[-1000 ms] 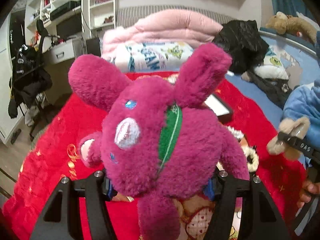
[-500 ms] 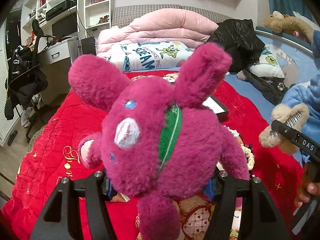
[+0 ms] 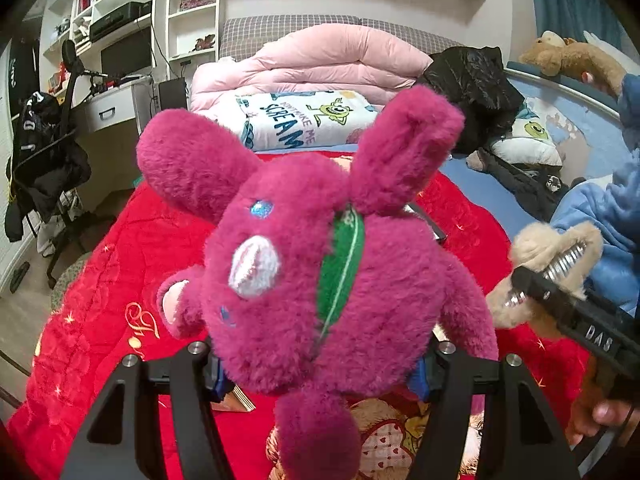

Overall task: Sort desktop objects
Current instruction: 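Carry the rabbit and beige plush over the black-framed tray with both grippers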

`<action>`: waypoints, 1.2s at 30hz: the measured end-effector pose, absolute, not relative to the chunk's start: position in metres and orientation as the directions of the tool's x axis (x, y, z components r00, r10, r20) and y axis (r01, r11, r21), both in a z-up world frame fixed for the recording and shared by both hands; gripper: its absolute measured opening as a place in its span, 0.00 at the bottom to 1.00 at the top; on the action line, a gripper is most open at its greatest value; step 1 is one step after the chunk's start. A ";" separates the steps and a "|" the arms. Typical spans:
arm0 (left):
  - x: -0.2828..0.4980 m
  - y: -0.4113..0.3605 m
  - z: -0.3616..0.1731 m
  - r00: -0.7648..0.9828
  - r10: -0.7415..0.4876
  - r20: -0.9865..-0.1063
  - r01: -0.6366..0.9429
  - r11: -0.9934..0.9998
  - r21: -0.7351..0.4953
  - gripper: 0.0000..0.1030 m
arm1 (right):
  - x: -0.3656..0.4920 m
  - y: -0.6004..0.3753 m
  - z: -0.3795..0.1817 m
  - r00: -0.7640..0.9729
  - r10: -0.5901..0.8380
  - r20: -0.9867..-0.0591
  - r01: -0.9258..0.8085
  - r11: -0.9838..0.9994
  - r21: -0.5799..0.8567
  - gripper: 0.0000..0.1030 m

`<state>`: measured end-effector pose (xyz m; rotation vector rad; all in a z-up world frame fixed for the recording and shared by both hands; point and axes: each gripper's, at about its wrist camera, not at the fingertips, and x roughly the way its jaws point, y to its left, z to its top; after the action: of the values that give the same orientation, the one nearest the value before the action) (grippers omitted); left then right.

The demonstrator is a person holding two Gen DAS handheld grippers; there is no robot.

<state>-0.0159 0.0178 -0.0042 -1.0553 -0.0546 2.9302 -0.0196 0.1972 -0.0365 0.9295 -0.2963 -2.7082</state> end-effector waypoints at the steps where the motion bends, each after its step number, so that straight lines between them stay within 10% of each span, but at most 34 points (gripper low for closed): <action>1: -0.017 0.016 -0.002 -0.770 0.041 -0.637 -0.014 -0.999 -0.047 0.64 | -0.018 0.191 -0.035 -0.758 -0.317 -0.570 0.195 -0.944 0.267 0.52; 36: -0.217 -0.010 -0.065 -0.786 0.033 -0.617 0.024 -0.996 -0.084 0.65 | -0.220 0.127 -0.077 -0.728 -0.299 -0.617 0.227 -0.954 0.194 0.42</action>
<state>-0.2175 -0.0102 -0.0646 -1.0254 -0.1369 2.9613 -0.2197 0.1266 -0.0767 0.9819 -0.1512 -2.6791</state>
